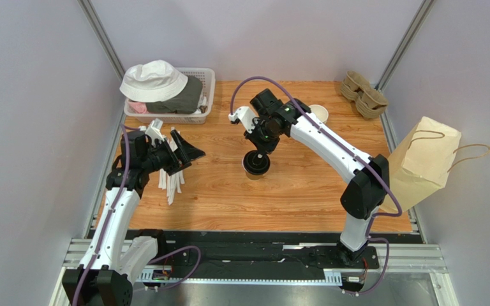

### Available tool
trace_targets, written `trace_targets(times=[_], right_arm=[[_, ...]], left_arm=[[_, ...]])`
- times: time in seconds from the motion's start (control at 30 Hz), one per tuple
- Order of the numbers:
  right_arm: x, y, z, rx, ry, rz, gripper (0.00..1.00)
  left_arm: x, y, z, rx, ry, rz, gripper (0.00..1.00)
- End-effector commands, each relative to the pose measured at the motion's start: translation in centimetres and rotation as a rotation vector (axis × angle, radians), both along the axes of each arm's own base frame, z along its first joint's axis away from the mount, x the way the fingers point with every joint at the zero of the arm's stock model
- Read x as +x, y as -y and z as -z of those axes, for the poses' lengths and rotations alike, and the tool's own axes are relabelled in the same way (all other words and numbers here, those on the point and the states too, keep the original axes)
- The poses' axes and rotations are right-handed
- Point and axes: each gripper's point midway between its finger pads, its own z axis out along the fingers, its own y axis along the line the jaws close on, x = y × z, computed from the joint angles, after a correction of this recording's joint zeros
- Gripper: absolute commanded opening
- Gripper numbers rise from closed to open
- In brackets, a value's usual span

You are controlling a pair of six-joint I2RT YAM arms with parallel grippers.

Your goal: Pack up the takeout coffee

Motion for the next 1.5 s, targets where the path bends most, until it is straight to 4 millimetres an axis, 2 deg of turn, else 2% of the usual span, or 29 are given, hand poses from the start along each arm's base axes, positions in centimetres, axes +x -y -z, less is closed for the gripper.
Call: trace_targets(times=[0.0, 0.03, 0.27, 0.77, 1.17, 1.47], right_arm=[[1.9, -0.3, -0.7, -0.078, 0.096, -0.033, 0.00], [2.2, -0.2, 0.1, -0.099, 0.085, -0.028, 0.00], [3.3, -0.7, 1.6, -0.124, 0.102, -0.021, 0.00], [4.3, -1.6, 2.7, -0.090, 0.128, 0.008, 0.00], [3.5, -1.6, 4.5, -0.132, 0.108, -0.003, 0.00], [3.7, -1.6, 5.2, -0.140, 0.109, 0.007, 0.00]], left_arm=[[-0.4, 0.1, -1.3, -0.015, 0.034, 0.006, 0.99], [-0.4, 0.1, -1.2, -0.012, 0.030, 0.002, 0.99], [0.2, 0.0, -1.1, -0.004, 0.021, -0.002, 0.99], [0.7, 0.0, -0.9, -0.004, 0.015, -0.004, 0.99], [1.2, 0.1, -0.9, -0.012, 0.010, 0.007, 0.99], [1.2, 0.1, -0.7, -0.010, 0.007, 0.007, 0.99]])
